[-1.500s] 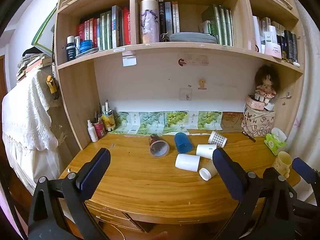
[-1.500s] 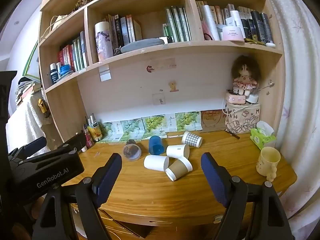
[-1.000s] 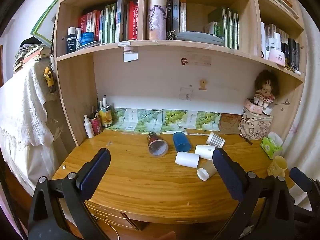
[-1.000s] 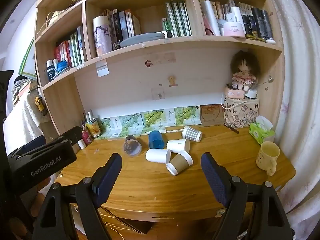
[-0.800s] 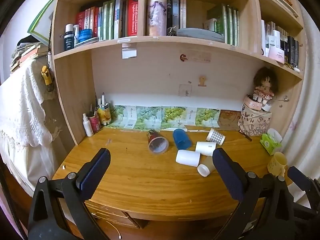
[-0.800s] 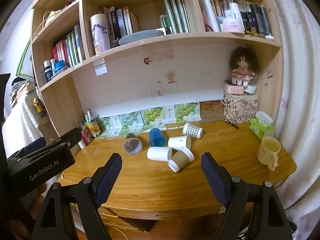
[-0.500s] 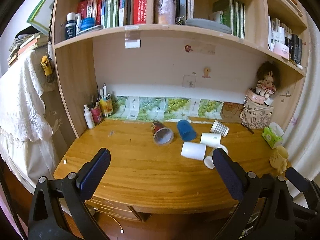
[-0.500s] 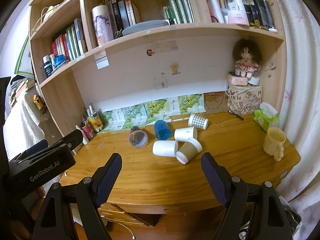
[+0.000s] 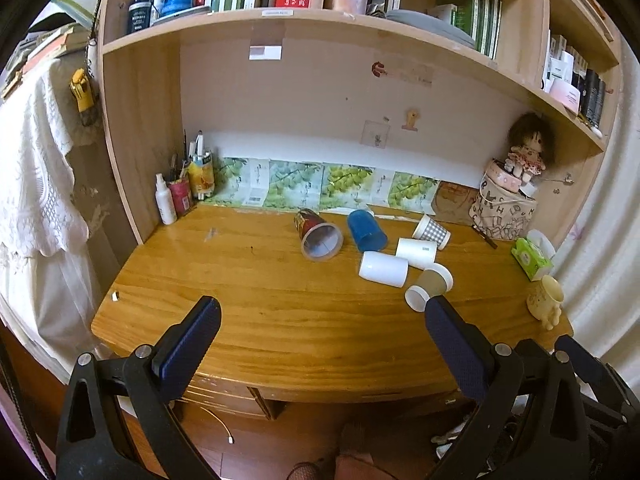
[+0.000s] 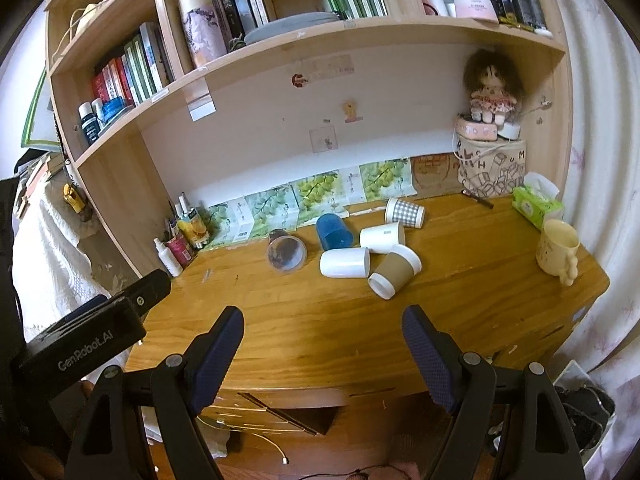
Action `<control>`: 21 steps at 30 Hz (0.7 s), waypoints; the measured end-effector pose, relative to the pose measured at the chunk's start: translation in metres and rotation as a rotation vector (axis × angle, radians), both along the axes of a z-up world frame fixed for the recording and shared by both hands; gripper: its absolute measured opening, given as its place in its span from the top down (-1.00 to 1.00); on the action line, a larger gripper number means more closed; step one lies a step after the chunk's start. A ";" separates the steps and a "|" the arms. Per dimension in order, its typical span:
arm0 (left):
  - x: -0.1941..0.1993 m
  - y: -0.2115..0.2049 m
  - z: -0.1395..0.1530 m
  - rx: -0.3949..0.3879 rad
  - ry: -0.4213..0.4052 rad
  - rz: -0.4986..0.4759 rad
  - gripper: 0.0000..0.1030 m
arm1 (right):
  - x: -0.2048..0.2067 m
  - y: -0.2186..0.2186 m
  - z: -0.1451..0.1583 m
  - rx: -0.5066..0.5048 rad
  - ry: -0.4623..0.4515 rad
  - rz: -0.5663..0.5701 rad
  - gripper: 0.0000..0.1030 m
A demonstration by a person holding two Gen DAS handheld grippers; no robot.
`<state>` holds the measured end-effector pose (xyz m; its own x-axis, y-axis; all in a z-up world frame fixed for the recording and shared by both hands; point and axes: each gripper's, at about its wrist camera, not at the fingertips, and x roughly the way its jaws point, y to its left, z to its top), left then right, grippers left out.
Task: Flip cup upright
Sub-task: 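Move both tools over the desk toward the fallen cups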
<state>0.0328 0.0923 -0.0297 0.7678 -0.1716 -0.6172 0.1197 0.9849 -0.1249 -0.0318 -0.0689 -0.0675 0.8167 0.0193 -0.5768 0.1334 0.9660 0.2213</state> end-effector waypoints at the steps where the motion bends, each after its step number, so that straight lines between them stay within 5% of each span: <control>1: 0.001 0.001 -0.001 -0.006 0.005 0.001 -0.98 | 0.001 -0.001 -0.001 0.004 0.003 0.000 -0.59; 21: 0.068 -0.017 -0.008 0.040 -0.023 -0.054 -0.98 | 0.072 -0.043 -0.027 0.158 -0.011 -0.040 -0.59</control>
